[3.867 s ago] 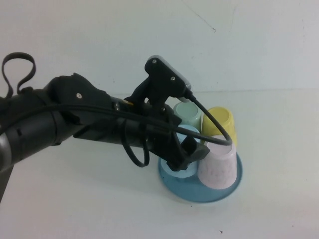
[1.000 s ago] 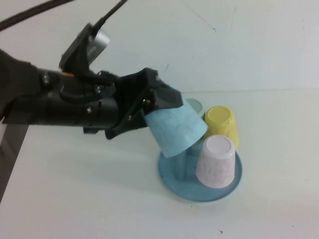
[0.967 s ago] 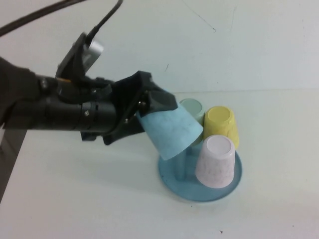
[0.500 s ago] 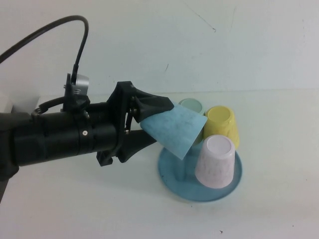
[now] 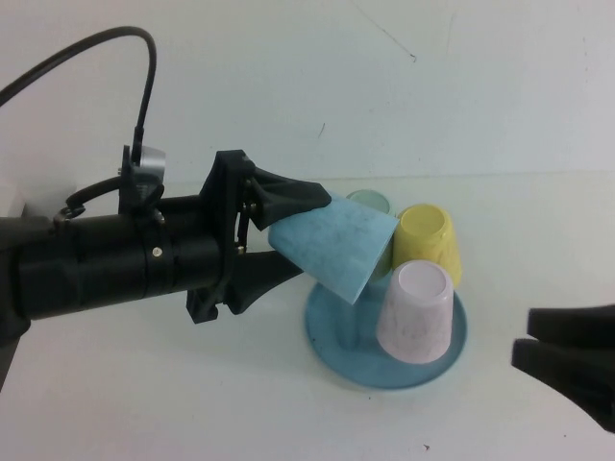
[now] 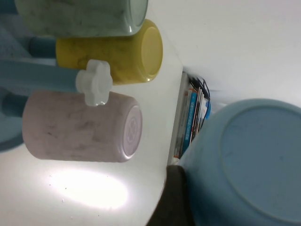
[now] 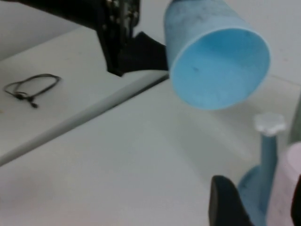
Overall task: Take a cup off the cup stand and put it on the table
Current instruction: Hand over the cup
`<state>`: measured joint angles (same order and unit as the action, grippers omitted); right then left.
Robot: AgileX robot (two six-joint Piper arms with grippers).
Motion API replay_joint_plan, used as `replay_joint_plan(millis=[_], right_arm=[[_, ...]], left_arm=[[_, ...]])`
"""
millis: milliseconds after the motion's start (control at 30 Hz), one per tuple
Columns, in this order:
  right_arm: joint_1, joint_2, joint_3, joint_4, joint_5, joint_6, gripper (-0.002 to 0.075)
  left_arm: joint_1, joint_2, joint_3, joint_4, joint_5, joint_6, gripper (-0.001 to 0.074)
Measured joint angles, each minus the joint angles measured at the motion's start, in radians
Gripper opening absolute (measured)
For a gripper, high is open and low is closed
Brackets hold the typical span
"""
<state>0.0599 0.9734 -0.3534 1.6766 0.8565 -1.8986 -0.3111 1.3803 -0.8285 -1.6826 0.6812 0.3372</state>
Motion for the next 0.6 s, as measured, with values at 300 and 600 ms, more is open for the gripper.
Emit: replay_joint_plan(millis=[300, 600], right_arm=[[0.036, 0.404, -0.251, 0.005, 0.283, -0.046, 0.0302], [0.215, 0.61, -0.464, 0.006, 0.3, -0.046, 0.0302]], left_arm=[[0.0, 0.0, 0.0, -0.002, -0.023, -0.006, 0.0545], [0.0, 0.0, 0.0, -0.003, -0.035, -0.01, 0.0545]])
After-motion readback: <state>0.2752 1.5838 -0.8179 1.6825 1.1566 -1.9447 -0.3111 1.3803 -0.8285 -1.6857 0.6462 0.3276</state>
